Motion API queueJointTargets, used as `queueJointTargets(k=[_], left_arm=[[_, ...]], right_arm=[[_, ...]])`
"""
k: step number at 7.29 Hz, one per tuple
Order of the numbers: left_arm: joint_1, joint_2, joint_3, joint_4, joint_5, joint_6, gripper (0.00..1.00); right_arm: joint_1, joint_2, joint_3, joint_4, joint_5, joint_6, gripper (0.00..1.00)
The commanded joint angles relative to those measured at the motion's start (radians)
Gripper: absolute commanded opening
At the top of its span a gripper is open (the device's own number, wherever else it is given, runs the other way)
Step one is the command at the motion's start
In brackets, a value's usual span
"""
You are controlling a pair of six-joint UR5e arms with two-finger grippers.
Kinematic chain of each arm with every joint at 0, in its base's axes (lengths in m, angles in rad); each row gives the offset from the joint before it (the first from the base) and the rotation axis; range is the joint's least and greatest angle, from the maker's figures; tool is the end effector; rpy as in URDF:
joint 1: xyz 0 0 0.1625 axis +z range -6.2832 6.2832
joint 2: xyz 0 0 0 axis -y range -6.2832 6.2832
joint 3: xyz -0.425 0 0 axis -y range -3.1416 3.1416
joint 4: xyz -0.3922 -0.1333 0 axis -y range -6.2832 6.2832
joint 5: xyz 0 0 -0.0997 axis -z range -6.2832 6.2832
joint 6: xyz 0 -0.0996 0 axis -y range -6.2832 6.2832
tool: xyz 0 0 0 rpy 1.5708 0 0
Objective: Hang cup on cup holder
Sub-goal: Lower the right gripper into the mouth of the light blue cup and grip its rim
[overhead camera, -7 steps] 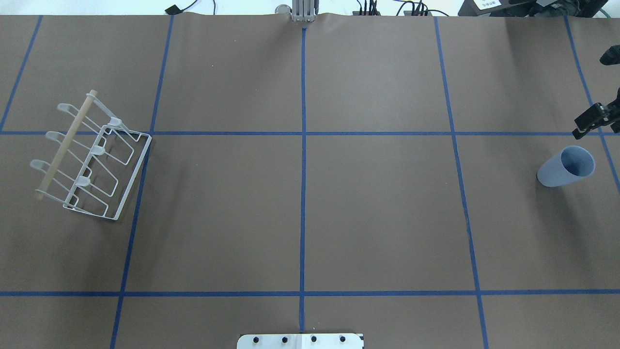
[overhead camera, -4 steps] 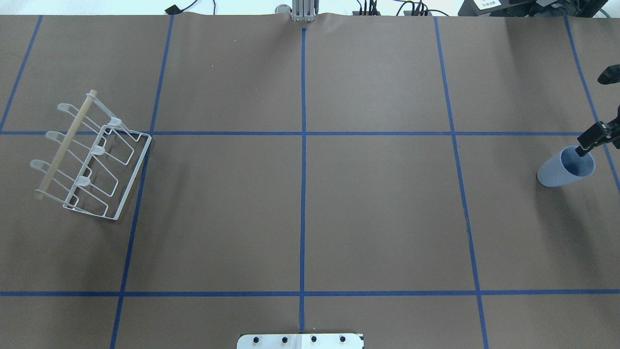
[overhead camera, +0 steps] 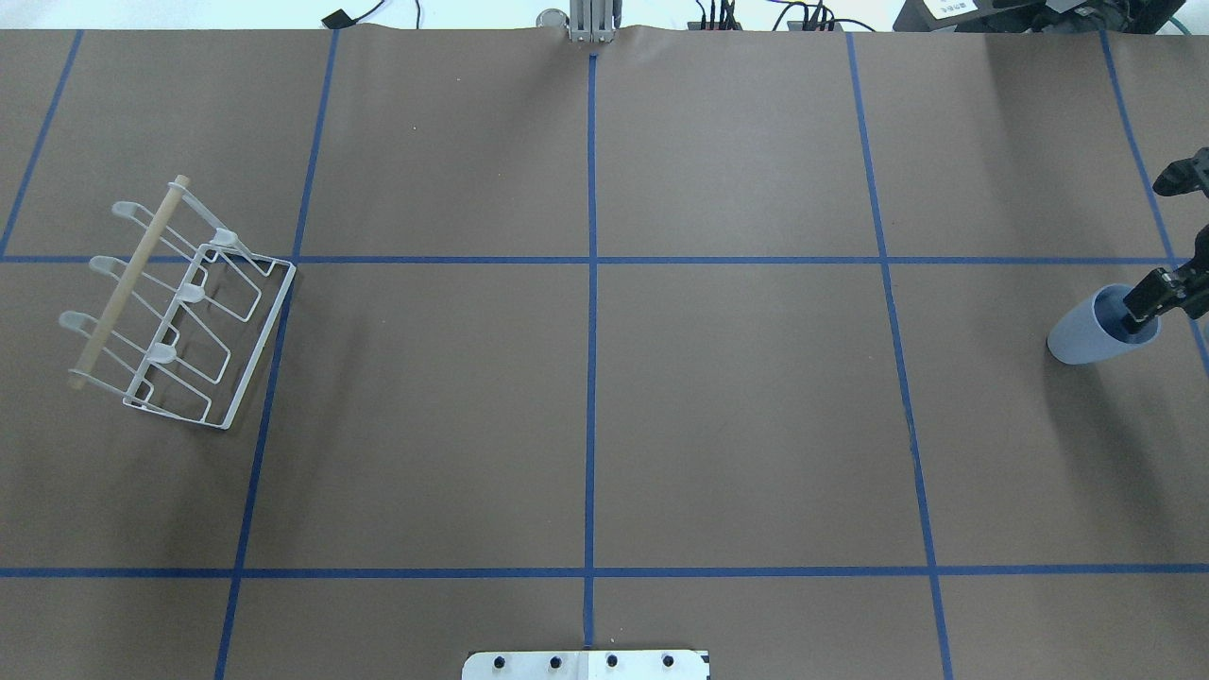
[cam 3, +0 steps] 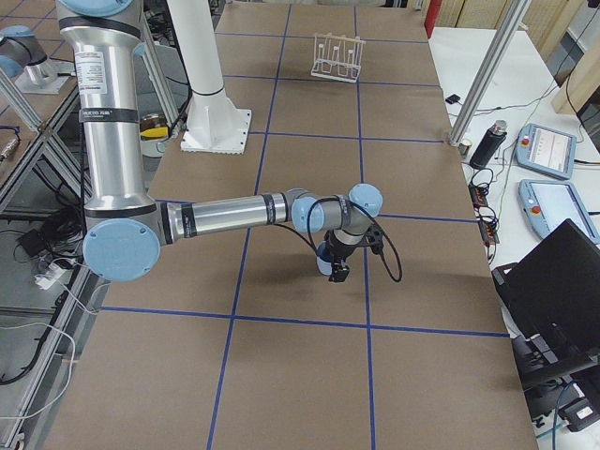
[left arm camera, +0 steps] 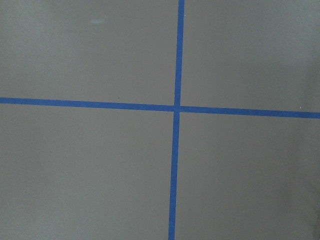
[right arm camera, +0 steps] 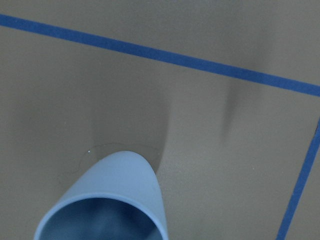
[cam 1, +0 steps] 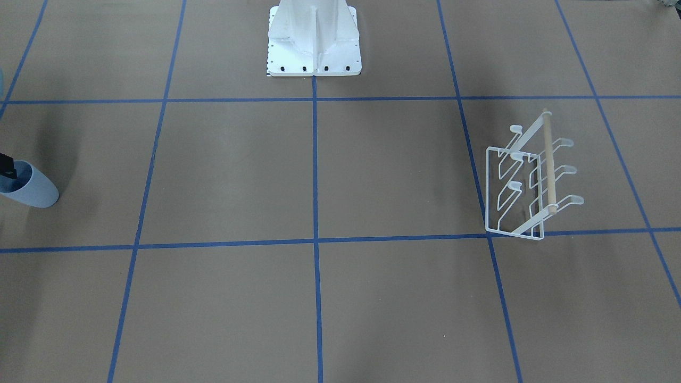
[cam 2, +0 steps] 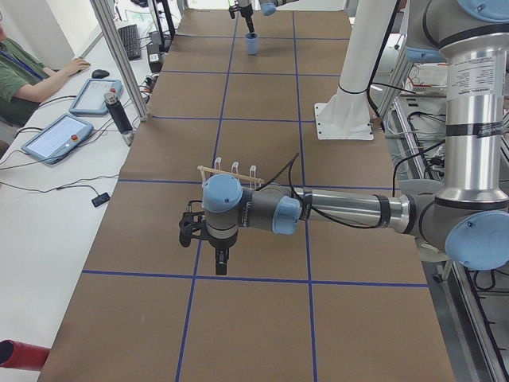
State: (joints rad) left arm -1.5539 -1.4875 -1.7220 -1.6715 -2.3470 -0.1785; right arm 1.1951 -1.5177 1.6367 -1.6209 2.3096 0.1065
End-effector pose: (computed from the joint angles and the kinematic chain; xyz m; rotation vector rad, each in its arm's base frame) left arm -0.0556 -0.4672 0.6127 0.0838 0.7864 -0.0877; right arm -0.1279 -0.5048 0.6069 -0.1129 -0.7354 -0.2822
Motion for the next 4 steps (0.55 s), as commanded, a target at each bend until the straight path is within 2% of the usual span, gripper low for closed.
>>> queueJointTargets(k=[1, 4], left_arm=[[0.0, 0.003, 0.001, -0.001, 0.0, -0.001, 0.98], [0.0, 0.003, 0.001, 0.001, 0.0, -0.001, 0.98]], right_arm=[[-0.005, 0.001, 0.003, 0.002, 0.037, 0.004, 0.0], [-0.005, 0.025, 0.018, 0.004, 0.073, -0.004, 0.0]])
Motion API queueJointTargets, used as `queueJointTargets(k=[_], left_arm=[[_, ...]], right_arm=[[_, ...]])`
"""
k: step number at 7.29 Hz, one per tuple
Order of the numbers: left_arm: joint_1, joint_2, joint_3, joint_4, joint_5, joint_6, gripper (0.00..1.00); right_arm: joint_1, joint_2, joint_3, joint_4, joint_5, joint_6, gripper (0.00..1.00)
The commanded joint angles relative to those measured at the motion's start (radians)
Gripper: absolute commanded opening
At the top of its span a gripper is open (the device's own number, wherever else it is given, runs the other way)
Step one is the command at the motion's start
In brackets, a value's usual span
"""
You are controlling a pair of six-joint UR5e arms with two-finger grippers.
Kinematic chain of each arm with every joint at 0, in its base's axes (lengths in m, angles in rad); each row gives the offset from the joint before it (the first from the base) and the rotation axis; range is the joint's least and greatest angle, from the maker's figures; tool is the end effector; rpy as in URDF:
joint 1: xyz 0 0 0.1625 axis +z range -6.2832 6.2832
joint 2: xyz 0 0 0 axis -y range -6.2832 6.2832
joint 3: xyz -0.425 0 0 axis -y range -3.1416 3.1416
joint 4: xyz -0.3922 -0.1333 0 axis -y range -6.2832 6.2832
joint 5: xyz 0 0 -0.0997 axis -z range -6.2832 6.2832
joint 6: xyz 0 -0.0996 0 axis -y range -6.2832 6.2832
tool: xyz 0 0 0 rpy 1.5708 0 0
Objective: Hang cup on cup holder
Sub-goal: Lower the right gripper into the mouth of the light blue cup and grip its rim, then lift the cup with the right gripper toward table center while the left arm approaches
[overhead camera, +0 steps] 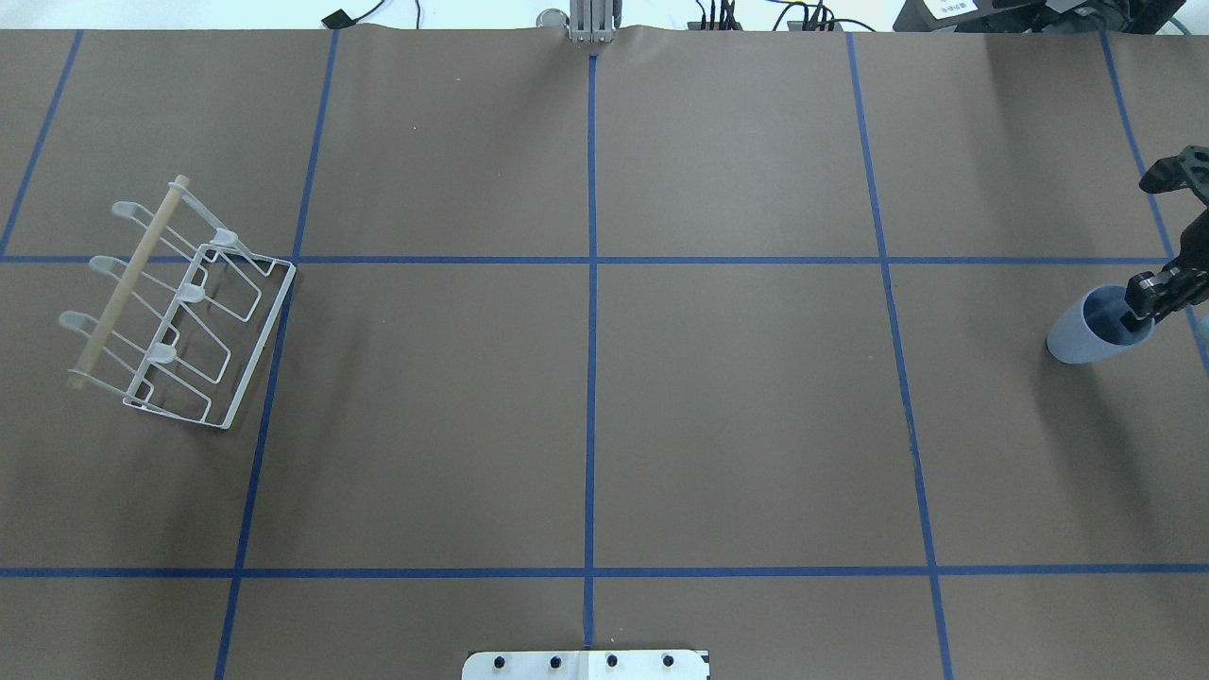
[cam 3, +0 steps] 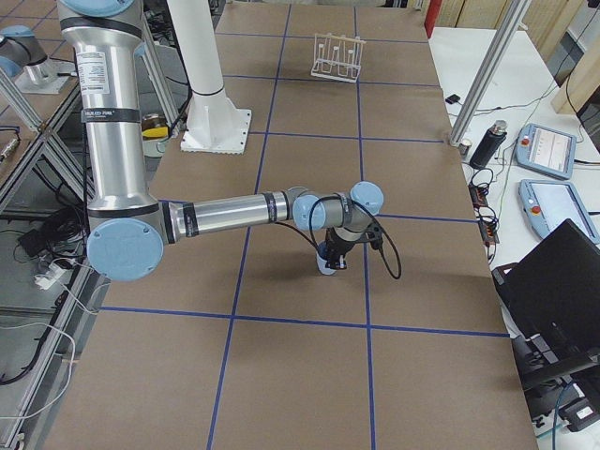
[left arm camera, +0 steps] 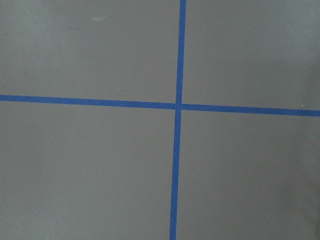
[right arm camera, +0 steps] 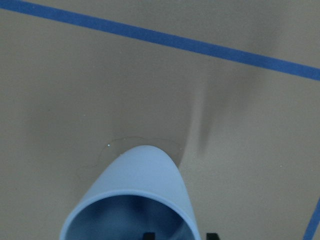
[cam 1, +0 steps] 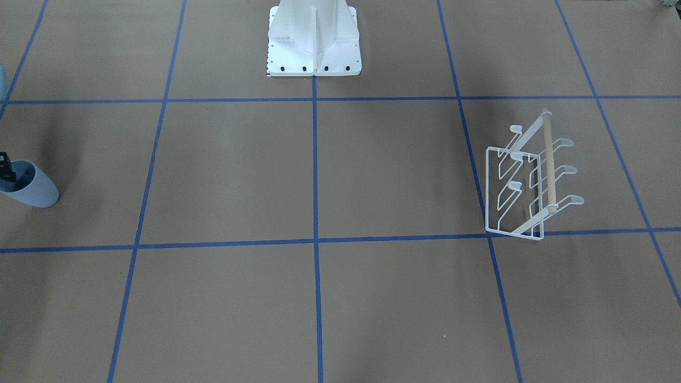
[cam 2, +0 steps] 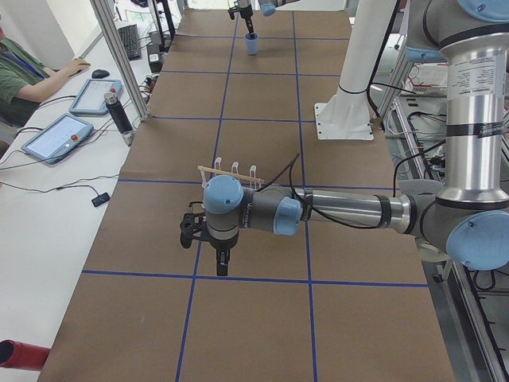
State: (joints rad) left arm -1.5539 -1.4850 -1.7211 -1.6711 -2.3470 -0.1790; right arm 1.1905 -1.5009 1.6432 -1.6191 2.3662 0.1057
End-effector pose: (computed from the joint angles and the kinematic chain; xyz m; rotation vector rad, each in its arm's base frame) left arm -0.0557 -0.4660 0.6144 0.0800 0.7861 -0.0896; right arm -0.1367 -0.5094 0.5909 -0.1053 -0.7959 -0.2971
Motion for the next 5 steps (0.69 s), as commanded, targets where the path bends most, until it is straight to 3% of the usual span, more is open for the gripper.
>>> queueJointTargets(k=[1, 3, 4, 5], left_arm=[[0.0, 0.0, 0.0, 0.001, 0.0, -0.002, 0.98], [0.0, -0.011, -0.003, -0.001, 0.0, 0.0, 0.98], [0.0, -0.043, -0.005, -0.002, -0.002, 0.0, 0.98], [0.002, -0.058, -0.027, -0.002, -0.043, -0.011, 0.98]], right_arm=[[0.001, 0.016, 0.042, 0.001, 0.022, -0.001, 0.0], [0.04, 0.069, 0.084, -0.001, 0.141, 0.02, 0.0], [0.043, 0.149, 0.111, 0.001, 0.222, 0.119, 0.0], [0.023, 0.268, 0.13, 0.002, 0.238, 0.32, 0.0]])
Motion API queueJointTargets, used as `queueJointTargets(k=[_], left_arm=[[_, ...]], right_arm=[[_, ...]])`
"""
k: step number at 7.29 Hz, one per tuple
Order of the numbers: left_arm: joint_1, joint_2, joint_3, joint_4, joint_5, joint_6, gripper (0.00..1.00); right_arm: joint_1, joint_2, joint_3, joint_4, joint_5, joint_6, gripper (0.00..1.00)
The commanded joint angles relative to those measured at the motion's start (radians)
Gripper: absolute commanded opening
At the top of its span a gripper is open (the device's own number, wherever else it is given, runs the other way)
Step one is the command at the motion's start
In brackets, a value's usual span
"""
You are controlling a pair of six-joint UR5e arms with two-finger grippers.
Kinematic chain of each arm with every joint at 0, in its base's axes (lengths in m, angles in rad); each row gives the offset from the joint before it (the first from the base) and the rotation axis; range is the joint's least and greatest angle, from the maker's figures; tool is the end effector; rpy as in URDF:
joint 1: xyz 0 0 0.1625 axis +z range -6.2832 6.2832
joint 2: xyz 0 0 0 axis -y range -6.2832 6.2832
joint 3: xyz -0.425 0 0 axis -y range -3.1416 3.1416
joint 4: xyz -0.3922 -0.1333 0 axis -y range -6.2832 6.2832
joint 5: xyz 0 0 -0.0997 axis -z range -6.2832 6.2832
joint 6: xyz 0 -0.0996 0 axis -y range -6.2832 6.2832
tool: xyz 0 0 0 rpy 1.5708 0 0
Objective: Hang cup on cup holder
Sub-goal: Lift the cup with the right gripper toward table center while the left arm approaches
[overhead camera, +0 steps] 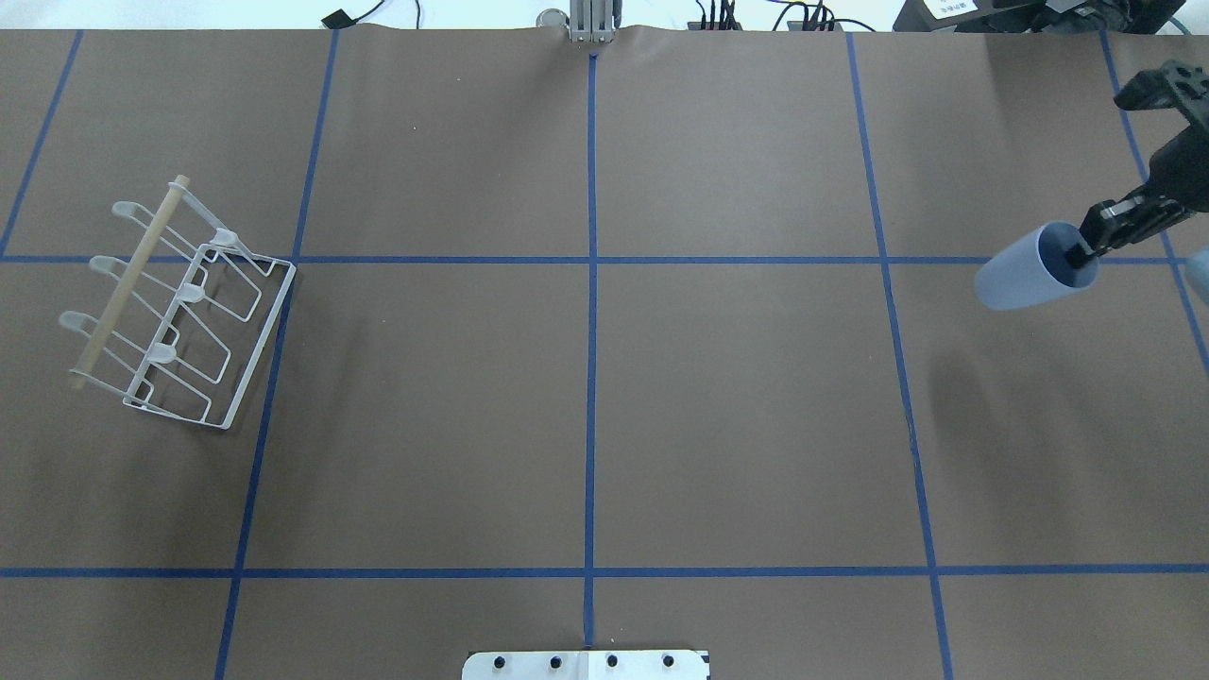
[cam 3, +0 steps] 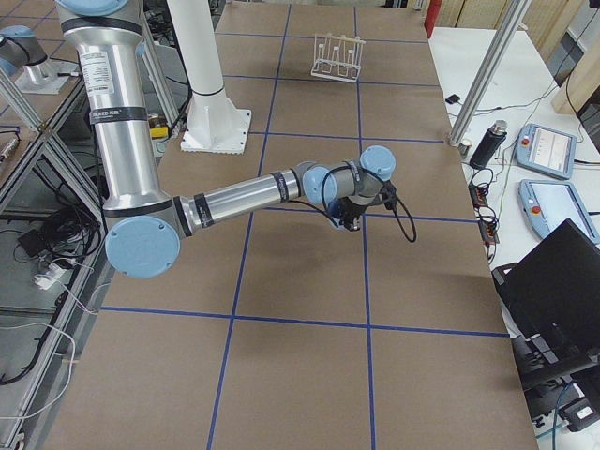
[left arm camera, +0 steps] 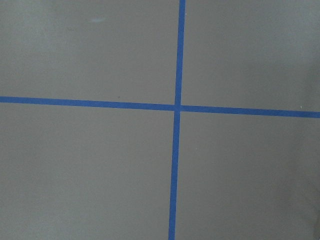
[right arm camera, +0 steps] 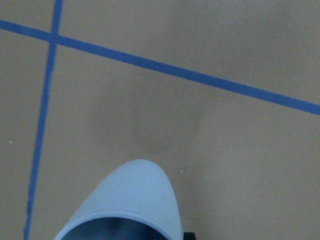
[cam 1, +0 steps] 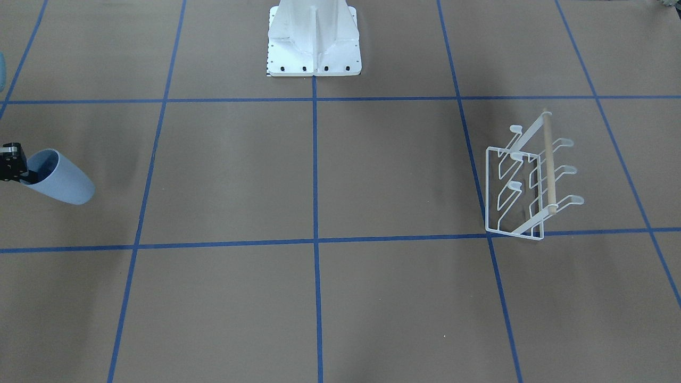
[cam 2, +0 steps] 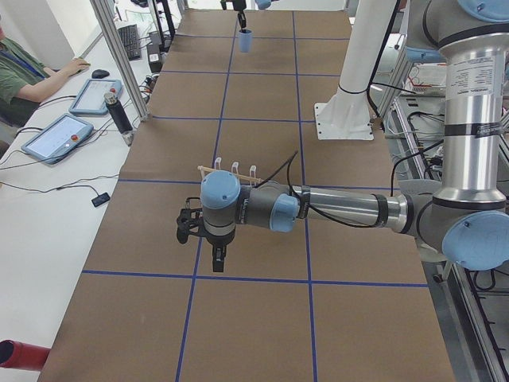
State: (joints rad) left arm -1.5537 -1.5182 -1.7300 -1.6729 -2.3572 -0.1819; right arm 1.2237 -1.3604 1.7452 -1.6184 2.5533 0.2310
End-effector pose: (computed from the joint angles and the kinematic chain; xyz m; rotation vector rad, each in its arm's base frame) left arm -0.0546 -0.4807 0.5934 0.1190 0.7992 -0.0737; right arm -0.1446 -0.5481 0.4501 0.0194 -1.0229 -0.2714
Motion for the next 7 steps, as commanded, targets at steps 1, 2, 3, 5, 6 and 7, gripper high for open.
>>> queueJointTargets(k=[1, 2, 3, 5, 6, 7], left_arm=[[0.006, -0.042, -0.02, -0.001, -0.116, -0.016, 0.98], [0.012, -0.071, -0.025, -0.052, -0.169, -0.122, 0.98], [0.044, -0.071, -0.023, -0.221, -0.177, -0.296, 0.98], [0.153, -0.073, -0.023, -0.609, -0.175, -0.779, 0.98], [0.228, -0.076, -0.025, -0.81, -0.165, -1.005, 0.98], [0.263, -0.118, -0.025, -0.969, -0.165, -1.224, 0.97]], right_arm=[[-0.085, 0.2, 0.069, 0.044, 0.061, 0.37, 0.0], [-0.117, 0.219, 0.066, 0.244, 0.058, 0.525, 0.0], [-0.15, 0.219, 0.066, 0.464, 0.048, 0.75, 0.0], [-0.229, 0.219, 0.076, 0.837, -0.043, 1.14, 0.0], [-0.274, 0.212, 0.079, 1.005, -0.12, 1.288, 0.0], [-0.323, 0.207, 0.077, 1.173, -0.193, 1.438, 0.0]])
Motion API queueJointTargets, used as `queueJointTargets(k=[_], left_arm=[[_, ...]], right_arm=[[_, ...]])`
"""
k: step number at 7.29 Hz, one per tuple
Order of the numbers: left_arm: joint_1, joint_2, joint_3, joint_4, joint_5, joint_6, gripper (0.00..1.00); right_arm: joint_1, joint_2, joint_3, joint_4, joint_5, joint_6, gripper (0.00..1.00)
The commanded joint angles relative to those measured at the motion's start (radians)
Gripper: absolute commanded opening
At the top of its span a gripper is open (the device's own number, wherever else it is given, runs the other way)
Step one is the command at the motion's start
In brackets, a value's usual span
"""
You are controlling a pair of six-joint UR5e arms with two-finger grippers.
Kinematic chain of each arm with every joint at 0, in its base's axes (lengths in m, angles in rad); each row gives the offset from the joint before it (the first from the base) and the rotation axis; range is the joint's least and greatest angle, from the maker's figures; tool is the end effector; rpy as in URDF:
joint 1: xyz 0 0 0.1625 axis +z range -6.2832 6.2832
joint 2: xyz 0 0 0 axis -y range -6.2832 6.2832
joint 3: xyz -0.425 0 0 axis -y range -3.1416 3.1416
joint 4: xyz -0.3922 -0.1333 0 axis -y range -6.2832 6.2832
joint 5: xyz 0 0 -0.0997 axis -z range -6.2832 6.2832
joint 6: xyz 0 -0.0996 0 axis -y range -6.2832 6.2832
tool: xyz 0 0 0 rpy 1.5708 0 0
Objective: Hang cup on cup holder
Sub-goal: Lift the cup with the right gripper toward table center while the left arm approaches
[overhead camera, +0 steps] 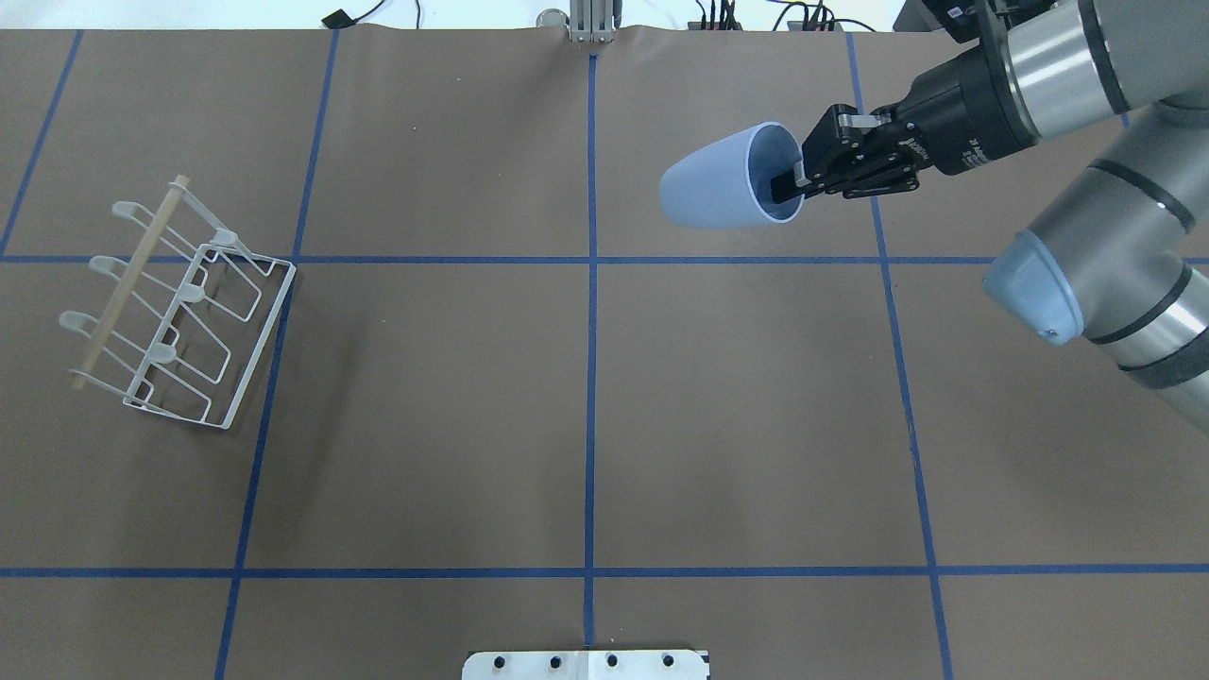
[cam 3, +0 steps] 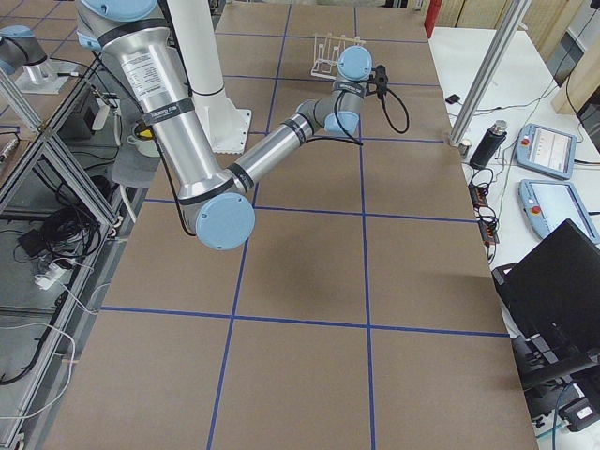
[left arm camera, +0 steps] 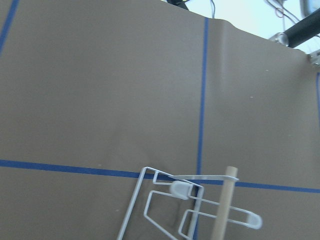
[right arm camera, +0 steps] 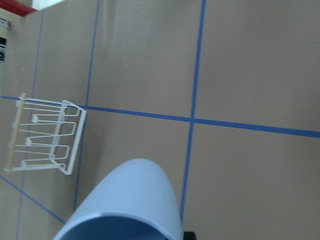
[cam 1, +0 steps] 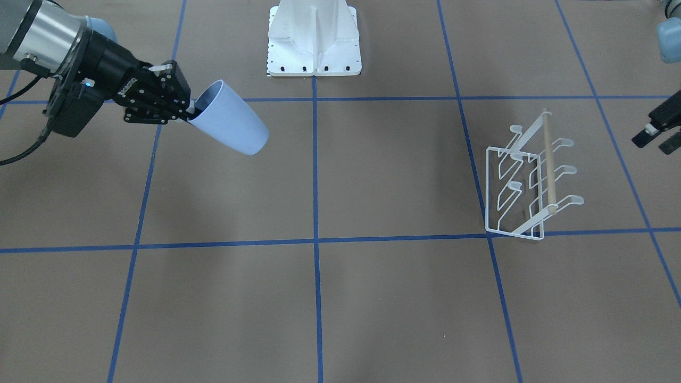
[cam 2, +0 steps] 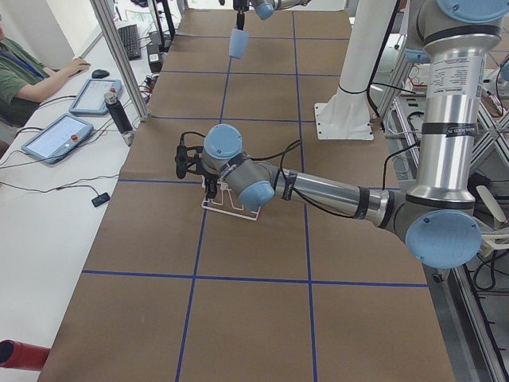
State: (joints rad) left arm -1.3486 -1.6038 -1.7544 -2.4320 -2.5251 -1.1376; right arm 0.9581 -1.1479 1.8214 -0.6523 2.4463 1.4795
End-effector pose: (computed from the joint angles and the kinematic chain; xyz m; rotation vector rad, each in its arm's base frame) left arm 0.0583 -0.4943 0.4424 0.2299 1.2779 -0.2703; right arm -0.2656 -0.4766 0.2044 0.1503 -1.5773 -0.0196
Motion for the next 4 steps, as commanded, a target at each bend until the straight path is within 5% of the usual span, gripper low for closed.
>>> queueJointTargets(k=[1, 4], left_arm=[[0.093, -0.101, -0.013, -0.331, 0.003, -0.5, 0.97], [0.237, -0.261, -0.092, -0.404, 0.07, -0.853, 0.97]], right_arm=[[-0.102, -0.013, -0.002, 0.353, -0.16, 0.296, 0.0], [-0.185, -0.016, -0.004, 0.577, -0.254, 0.381, 0.0]])
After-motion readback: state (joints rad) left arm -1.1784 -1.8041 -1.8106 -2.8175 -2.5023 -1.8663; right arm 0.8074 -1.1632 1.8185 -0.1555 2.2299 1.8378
